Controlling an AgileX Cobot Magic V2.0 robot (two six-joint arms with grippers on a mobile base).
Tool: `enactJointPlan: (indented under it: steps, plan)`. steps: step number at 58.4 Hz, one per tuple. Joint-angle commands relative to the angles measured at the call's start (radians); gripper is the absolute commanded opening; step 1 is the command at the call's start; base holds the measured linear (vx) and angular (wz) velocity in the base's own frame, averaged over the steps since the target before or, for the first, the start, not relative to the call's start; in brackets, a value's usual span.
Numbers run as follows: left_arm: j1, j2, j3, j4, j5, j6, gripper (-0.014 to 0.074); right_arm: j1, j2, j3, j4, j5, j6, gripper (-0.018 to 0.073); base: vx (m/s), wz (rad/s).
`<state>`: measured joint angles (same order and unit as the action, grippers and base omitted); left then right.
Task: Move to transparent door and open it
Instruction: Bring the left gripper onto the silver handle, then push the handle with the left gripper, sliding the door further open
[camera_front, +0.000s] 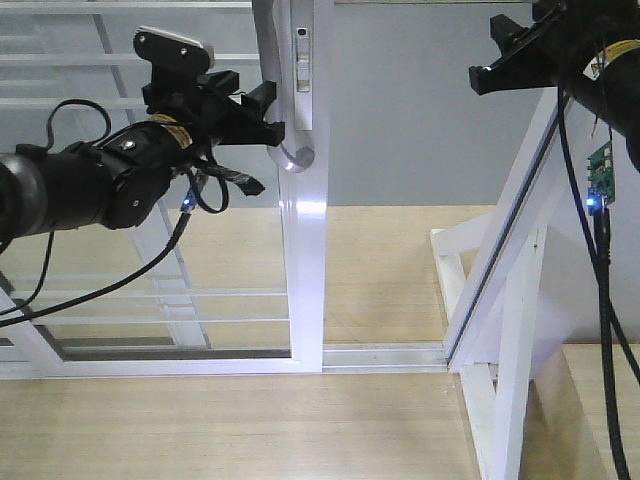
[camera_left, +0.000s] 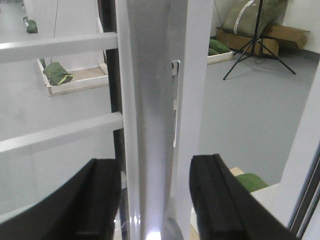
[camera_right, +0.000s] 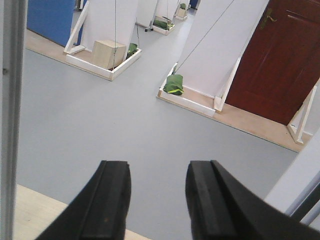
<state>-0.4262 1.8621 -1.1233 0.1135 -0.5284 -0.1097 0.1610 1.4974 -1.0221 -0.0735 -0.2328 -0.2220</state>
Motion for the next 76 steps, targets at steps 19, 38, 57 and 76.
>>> enactJointPlan:
  steps: [19, 38, 57, 76]
  plan:
    - [-0.012, 0.079, -0.226, -0.041, -0.034, -0.008, 0.045, -0.004, -0.039, -0.028, -0.003, -0.109, -0.051, 0.0349, 0.0, 0.0]
    - [-0.002, 0.104, -0.261, -0.055, -0.005, -0.008, 0.045, -0.004, -0.039, -0.028, -0.003, -0.112, -0.051, 0.0349, 0.0, 0.0]
    - [0.047, 0.098, -0.26, -0.12, 0.018, -0.008, 0.045, -0.004, -0.039, -0.028, -0.003, -0.112, -0.051, 0.0349, 0.0, 0.0]
    - [0.047, 0.054, -0.26, -0.12, 0.119, 0.13, 0.0449, -0.004, -0.024, -0.028, -0.003, -0.117, -0.051, 0.0349, 0.0, 0.0]
